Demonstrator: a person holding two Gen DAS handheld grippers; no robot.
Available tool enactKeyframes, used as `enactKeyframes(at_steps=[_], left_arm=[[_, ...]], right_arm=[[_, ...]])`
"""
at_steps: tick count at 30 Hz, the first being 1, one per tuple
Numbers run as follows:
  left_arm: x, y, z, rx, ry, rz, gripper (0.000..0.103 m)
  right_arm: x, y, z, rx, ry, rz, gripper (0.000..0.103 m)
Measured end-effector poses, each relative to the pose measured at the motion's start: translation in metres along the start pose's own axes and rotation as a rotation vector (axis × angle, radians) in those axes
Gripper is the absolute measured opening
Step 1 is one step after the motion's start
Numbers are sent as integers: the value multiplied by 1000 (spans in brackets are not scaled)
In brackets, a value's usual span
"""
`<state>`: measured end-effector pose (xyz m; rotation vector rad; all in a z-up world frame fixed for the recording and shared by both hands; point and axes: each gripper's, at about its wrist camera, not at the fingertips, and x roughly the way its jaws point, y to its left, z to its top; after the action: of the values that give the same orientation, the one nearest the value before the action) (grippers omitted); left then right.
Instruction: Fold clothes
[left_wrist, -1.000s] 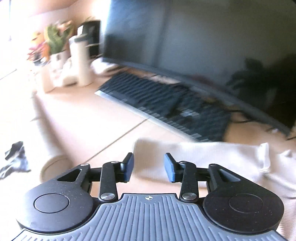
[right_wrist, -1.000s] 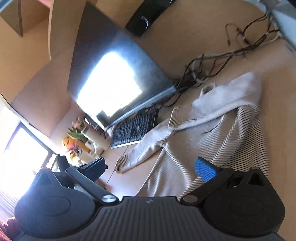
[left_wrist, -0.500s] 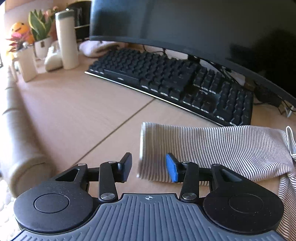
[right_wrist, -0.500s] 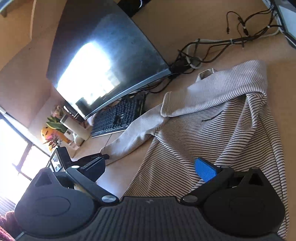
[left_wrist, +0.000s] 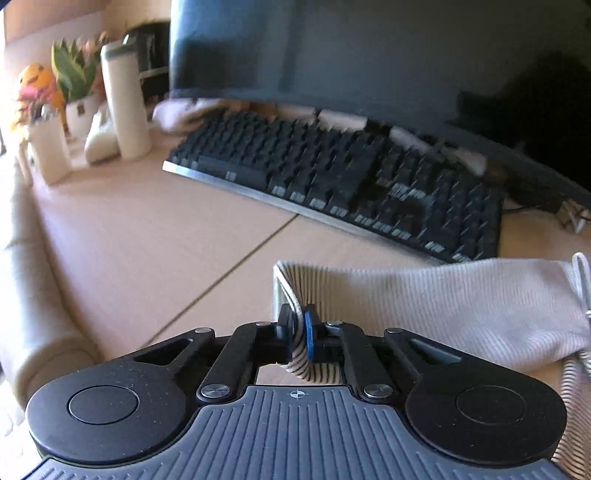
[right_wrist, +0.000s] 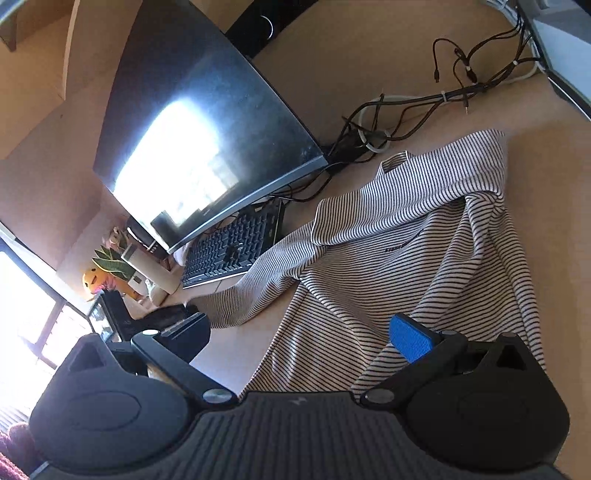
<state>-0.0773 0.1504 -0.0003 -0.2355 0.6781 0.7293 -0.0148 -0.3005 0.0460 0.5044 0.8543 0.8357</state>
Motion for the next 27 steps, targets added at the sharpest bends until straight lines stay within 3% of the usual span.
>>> enactKeyframes(at_steps=[5, 12, 20, 27], left_arm=[[-38, -21, 21, 43, -94, -22, 7], [-105, -75, 54, 130, -241, -66, 7], [-163, -138, 82, 215, -355, -117, 6], [-199, -205, 91, 311, -425, -250, 6]], right_arm=[[-21, -12, 0, 9, -31, 36, 103], [-50, -27, 3, 7, -94, 99, 103], [-72, -36, 4, -5, -127, 149, 103], [-100, -52, -3, 21, -173, 103, 103]])
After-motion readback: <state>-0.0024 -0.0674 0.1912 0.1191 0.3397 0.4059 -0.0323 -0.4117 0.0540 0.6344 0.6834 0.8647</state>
